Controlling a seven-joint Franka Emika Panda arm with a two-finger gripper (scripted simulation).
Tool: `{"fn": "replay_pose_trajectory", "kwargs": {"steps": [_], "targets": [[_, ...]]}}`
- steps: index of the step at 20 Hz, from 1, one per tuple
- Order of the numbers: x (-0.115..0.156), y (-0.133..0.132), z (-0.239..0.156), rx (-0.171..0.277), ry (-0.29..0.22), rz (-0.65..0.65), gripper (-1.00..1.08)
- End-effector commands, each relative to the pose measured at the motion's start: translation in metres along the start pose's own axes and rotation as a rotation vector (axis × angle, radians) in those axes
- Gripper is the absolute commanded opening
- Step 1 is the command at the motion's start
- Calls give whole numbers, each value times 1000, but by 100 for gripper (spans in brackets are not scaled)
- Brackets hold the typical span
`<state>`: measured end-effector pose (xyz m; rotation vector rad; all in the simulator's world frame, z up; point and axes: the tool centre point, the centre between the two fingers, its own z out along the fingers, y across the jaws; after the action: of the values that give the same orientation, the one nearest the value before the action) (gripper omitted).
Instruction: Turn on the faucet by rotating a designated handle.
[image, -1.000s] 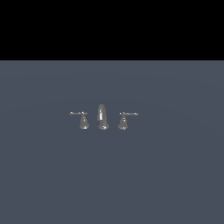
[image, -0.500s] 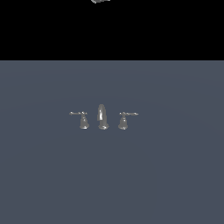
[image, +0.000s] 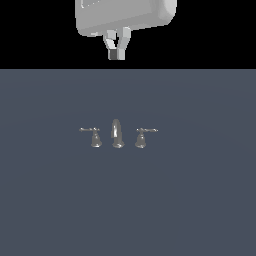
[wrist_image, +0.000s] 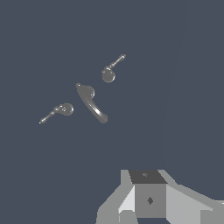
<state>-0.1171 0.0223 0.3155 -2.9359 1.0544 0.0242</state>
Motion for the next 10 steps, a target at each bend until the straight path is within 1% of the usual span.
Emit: {"fn": "replay_pose_trajectory", "kwargs": {"steps": [1, 10], "targets": [[12, -9, 17, 1, 2, 61, -100], [59, -31, 73, 2, 7, 269, -100]]}}
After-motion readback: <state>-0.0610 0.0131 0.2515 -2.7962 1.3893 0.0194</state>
